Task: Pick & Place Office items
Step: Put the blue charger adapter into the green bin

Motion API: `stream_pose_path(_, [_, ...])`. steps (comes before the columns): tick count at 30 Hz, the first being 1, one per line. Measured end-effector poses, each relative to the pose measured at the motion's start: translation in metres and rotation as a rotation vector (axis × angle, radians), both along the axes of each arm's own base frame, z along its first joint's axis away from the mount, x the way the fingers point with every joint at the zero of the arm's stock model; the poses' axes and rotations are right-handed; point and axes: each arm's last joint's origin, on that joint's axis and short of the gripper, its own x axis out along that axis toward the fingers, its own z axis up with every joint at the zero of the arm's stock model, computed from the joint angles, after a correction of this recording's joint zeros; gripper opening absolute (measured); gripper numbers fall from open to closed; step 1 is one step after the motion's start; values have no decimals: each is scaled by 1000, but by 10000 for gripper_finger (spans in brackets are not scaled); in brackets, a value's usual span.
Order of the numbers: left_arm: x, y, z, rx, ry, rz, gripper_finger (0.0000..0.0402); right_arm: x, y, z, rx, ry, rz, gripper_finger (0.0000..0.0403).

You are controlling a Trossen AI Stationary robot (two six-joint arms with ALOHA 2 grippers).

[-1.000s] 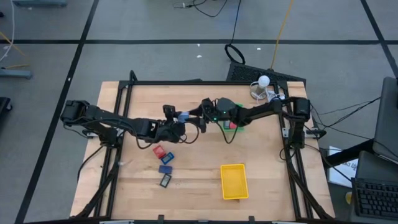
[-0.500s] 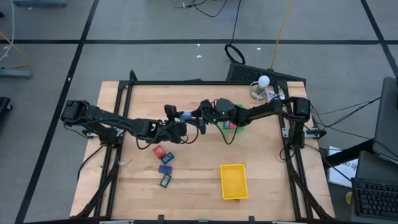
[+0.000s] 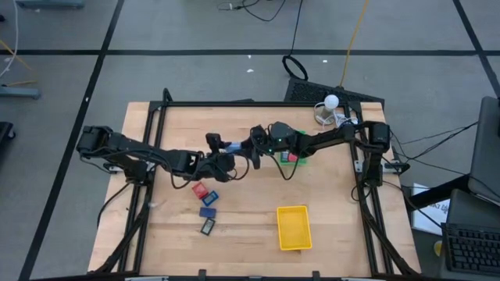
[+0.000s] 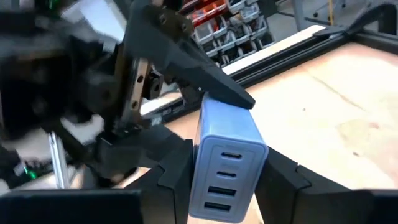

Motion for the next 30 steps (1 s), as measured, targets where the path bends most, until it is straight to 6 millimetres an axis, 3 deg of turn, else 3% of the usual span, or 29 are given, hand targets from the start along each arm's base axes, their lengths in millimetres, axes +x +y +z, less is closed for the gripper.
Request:
stream_pose_path(7, [-9,-8,16,-171,-105,-41,302,-4,-9,2,-65,7,26,118])
stream_pose_path(13, [-41,18,40,-345,-199,-81,329,-8,-12,12,-81,-13,47,118])
stream_pose_path(16, [-64,30,40,-401,-287,-105,334,-13,-11,13,-106,4,52,117])
stream_pose_path(24, [-127,45,11,-431,-566,-98,335,-48,-2,28,-199,22,45,117])
stream_pose_path(30, [-156,44,0,-488,-685,-145,335,-86,5,34,-283,15,-44,117])
